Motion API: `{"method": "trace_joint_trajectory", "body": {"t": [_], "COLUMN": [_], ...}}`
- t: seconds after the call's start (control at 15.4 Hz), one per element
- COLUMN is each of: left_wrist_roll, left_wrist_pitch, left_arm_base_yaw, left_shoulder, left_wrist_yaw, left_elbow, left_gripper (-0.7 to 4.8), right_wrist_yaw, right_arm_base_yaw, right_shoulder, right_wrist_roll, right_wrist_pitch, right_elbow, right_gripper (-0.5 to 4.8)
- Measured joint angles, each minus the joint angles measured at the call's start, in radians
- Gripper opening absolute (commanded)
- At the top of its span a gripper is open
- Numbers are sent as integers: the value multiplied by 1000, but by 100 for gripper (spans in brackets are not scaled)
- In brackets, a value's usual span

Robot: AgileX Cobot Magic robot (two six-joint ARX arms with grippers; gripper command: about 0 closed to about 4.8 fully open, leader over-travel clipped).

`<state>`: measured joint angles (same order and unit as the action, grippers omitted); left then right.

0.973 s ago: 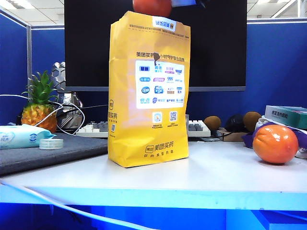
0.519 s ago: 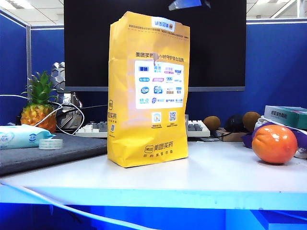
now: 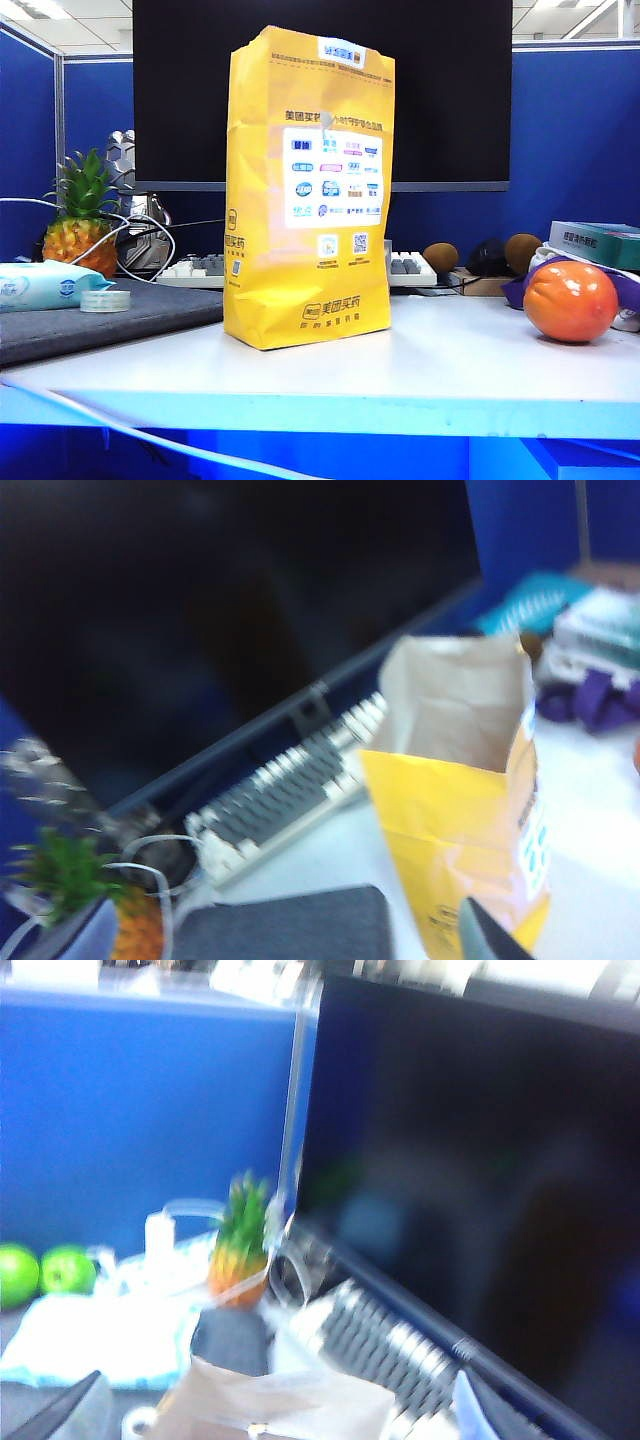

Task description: Pick up the orange and throw it into the yellow paper bag.

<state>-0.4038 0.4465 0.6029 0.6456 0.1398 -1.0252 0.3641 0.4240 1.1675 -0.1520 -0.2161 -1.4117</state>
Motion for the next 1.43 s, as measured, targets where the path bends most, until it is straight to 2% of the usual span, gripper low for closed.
{"method": "trace_joint_trajectory", "body": {"t": [0.06,0.26,0.45,0.52,0.78,0.97,1.43], "left_wrist_roll": [0,31,92,137,157,151,151], "left_wrist_pitch": [0,18,-57,-98,-309,-346,-321], "left_arm_base_yaw": [0,0,0,0,0,1,2], "left_shoulder": [-55,-219,-337,-358,-353,-357,-356], "left_wrist_yaw": [2,89,87,65,44,125,132], "left_elbow": [32,166,302,359,591,616,616], "left_gripper": [479,479,479,479,479,479,479], "right_wrist_yaw": [-6,-140,-163,-162,-183,-214,-206], "right_arm_base_yaw": [0,1,2,2,2,2,2], "right_shoulder": [-62,-323,-564,-641,-644,-648,-647], "right_wrist_roll": [-2,-10,76,127,227,256,257], "right_wrist_pitch": [8,9,116,240,572,615,461], "right_elbow": [37,321,676,861,1204,1249,1253], "right_gripper": [479,479,479,479,479,479,479]}}
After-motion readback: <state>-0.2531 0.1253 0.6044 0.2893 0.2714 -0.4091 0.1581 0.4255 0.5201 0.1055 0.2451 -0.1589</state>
